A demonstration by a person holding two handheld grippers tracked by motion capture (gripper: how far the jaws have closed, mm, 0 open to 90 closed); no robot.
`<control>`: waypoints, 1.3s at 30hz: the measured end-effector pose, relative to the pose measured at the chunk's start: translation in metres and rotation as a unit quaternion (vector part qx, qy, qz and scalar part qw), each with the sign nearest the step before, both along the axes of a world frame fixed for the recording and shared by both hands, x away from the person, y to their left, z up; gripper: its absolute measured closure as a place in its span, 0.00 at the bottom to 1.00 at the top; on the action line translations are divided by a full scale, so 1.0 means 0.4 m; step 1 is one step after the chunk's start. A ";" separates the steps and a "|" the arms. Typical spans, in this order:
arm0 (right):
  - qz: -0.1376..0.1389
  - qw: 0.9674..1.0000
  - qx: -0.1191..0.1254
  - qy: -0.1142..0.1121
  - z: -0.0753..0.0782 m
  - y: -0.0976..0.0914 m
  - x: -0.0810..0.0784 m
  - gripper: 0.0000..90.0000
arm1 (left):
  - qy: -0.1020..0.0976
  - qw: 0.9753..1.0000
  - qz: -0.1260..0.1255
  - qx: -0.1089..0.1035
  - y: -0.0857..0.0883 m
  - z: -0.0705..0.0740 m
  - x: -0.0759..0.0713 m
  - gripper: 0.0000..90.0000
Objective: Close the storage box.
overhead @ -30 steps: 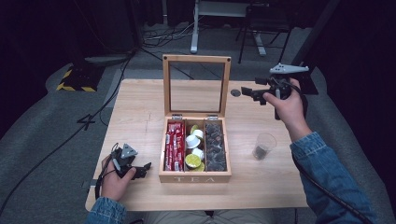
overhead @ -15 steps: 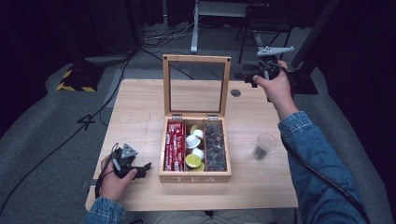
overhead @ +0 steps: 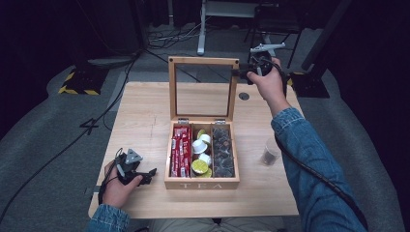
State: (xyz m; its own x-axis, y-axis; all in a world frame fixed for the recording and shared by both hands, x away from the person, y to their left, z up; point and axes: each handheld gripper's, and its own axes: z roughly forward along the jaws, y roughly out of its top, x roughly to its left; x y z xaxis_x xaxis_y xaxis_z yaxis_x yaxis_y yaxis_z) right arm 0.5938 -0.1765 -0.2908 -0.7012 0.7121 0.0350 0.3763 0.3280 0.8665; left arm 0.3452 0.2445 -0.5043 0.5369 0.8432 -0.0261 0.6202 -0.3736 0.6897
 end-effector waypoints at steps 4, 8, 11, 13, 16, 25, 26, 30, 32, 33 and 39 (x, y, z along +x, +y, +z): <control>0.004 1.000 -0.003 0.001 -0.008 0.015 0.007 0.64 | -0.001 1.000 0.000 0.001 0.000 0.000 0.001 0.16; -0.003 1.000 0.008 0.009 -0.007 0.018 0.006 0.68 | -0.001 1.000 0.000 0.001 0.000 0.000 0.001 0.16; -0.001 1.000 0.019 0.014 -0.004 0.013 0.003 0.69 | -0.001 1.000 0.000 0.001 0.000 0.000 0.001 0.16; 0.001 1.000 0.012 0.009 0.001 0.014 -0.005 0.69 | 0.000 1.000 -0.001 0.001 0.001 0.000 0.000 0.16; 0.006 1.000 0.013 0.004 0.005 0.012 -0.018 0.69 | 0.000 1.000 0.001 -0.001 0.000 0.000 0.000 0.16; 0.045 0.999 0.030 -0.008 0.025 -0.014 -0.077 0.72 | 0.000 1.000 0.000 -0.001 0.000 0.000 0.000 0.16; 0.049 0.998 0.029 -0.010 0.027 -0.016 -0.085 0.73 | 0.000 1.000 -0.001 0.000 0.000 0.000 0.000 0.16; 0.065 0.997 0.025 -0.018 0.035 -0.025 -0.122 0.75 | 0.000 1.000 0.000 -0.001 0.000 0.000 0.000 0.16; 0.074 0.997 0.023 -0.020 0.039 -0.029 -0.140 0.75 | 0.000 1.000 0.000 -0.001 0.000 0.000 0.000 0.16; 0.078 0.996 0.020 -0.023 0.041 -0.030 -0.149 0.75 | 0.000 1.000 0.000 -0.001 0.000 0.000 0.000 0.16; 0.102 0.994 0.008 -0.033 0.046 -0.037 -0.196 0.75 | 0.001 1.000 0.001 0.000 0.000 0.000 -0.001 0.16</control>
State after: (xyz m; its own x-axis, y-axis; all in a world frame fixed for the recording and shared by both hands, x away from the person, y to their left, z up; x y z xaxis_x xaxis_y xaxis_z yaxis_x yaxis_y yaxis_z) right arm 0.5153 -0.1914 -0.2723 -0.8320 0.5547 -0.0047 0.2462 0.3768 0.8930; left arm 0.3450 0.2444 -0.5043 0.5359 0.8438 -0.0278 0.6220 -0.3723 0.6889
